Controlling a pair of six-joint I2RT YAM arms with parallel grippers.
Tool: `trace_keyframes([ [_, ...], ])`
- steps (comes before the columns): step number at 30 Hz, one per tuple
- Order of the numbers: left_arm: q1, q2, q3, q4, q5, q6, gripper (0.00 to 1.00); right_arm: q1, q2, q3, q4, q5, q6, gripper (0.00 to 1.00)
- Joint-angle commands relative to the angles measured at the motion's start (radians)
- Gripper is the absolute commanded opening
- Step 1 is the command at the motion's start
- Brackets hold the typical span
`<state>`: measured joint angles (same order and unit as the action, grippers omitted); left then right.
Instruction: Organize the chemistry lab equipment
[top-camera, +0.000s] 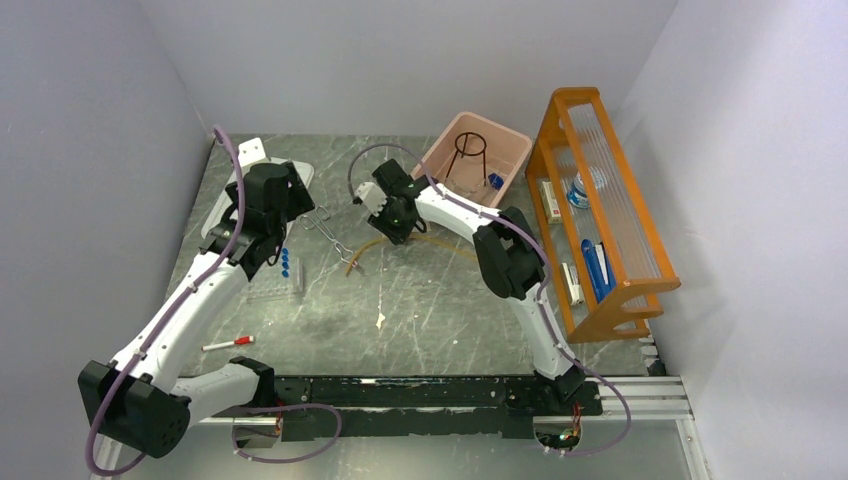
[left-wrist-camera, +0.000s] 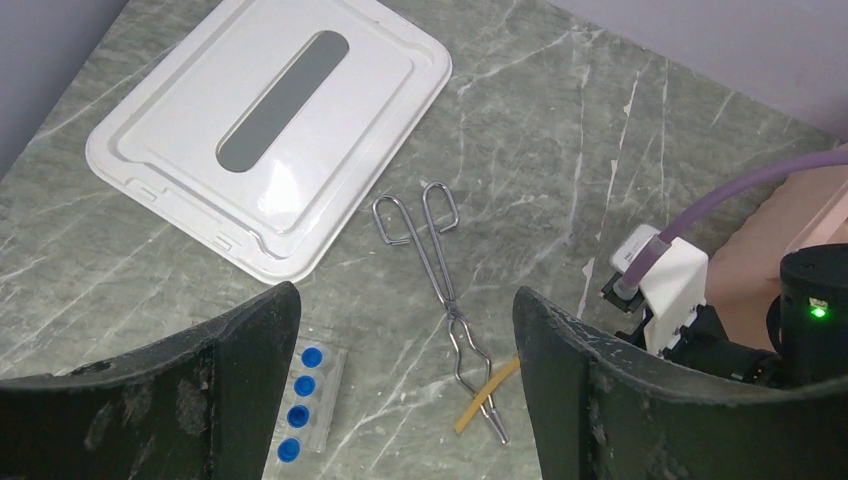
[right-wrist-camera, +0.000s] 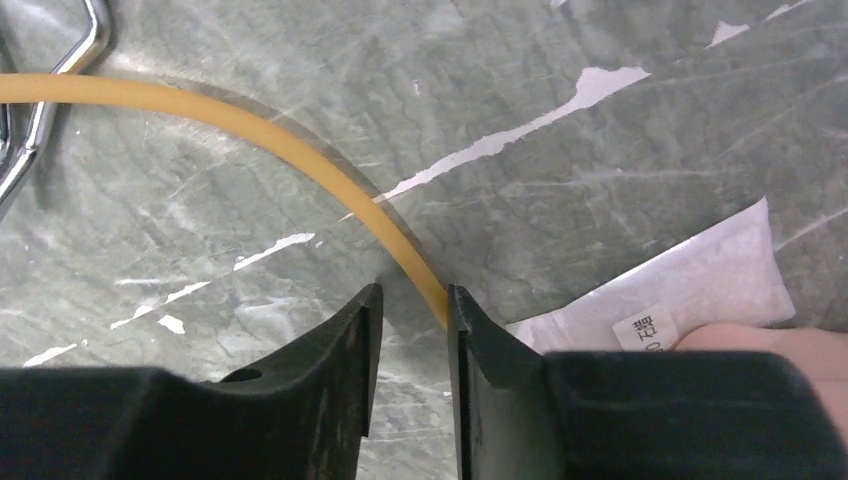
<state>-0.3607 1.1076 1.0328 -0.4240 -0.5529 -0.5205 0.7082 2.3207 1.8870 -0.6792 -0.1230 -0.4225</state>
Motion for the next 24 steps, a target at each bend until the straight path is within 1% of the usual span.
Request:
trace_keyframes([
  [1,0.013,0.004,-0.001,-0.002,0.018,0.007,0.82,0.000,0.074,0.014,-0.122,-0.085,-0.052,0.24],
  [2,0.014,0.006,-0.001,-0.003,0.017,0.007,0.82,-0.001,0.080,0.014,-0.123,-0.085,-0.053,0.15],
  [3,0.015,0.007,0.001,-0.001,0.018,0.007,0.82,0.000,0.085,0.014,-0.122,-0.077,-0.054,0.05],
  [4,0.017,0.009,0.002,-0.001,0.023,0.008,0.82,0.000,0.087,0.015,-0.118,-0.066,-0.051,0.00],
  [6,0.018,0.014,0.010,-0.002,0.027,0.010,0.82,0.000,0.077,0.020,-0.108,-0.042,-0.041,0.00],
  [9,0.019,0.016,0.015,-0.002,0.029,0.010,0.81,0.000,0.010,0.013,-0.059,-0.047,-0.019,0.00],
  [13,0.020,0.004,0.015,-0.001,0.032,0.003,0.82,-0.001,-0.146,-0.026,0.054,-0.084,0.023,0.00],
  [16,0.022,-0.006,0.016,-0.002,0.037,-0.004,0.82,-0.002,-0.275,-0.080,0.174,-0.077,0.062,0.00],
  [19,0.022,-0.019,0.020,-0.014,0.043,-0.018,0.82,-0.004,-0.372,-0.115,0.248,-0.039,0.098,0.00],
  [24,0.023,-0.053,0.018,-0.030,0.072,-0.045,0.82,-0.006,-0.507,-0.140,0.345,0.067,0.164,0.00],
])
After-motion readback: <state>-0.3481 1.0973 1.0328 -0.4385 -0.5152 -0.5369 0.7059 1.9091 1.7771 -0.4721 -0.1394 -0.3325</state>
